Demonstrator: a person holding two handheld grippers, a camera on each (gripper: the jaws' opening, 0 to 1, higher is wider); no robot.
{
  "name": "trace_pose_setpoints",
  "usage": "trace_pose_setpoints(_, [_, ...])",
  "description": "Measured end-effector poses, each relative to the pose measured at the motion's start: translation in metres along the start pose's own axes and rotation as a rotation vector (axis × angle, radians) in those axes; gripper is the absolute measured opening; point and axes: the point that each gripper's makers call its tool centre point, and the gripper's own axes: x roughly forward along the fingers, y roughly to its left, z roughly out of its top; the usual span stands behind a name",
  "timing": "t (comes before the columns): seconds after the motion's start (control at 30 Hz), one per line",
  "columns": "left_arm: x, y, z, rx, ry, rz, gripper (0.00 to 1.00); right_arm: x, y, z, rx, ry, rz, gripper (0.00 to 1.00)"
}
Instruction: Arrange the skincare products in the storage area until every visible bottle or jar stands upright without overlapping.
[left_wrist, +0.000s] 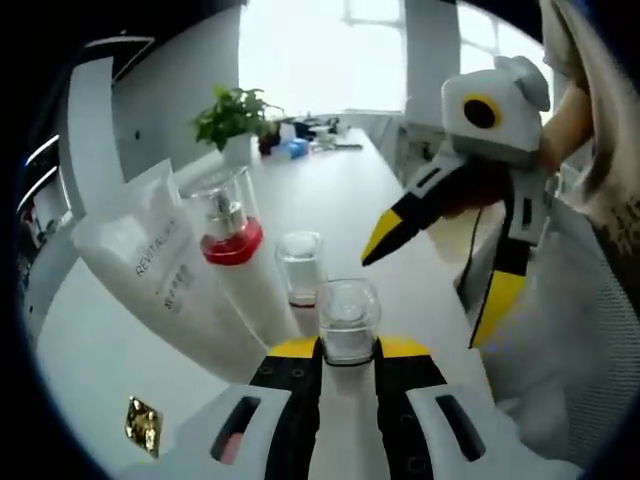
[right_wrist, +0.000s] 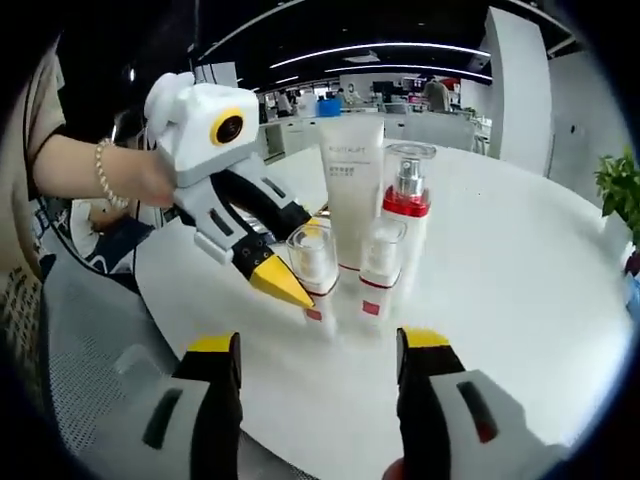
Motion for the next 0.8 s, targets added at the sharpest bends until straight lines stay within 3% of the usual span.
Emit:
trace_pose_setpoints(0.2, [0.001,0.010,0.000,-0.005,-0.009,0.013,0.17,-0.006,-0.013,-0.006,0.017,0.007,-0.038,0.63])
trace_pose_setpoints(0.8, [0.006,0.020,0.005,-0.017,-0.040,0.014,0.17,-0.007,-0.015,-0.012,0.044,0.015,-0.051,0.63])
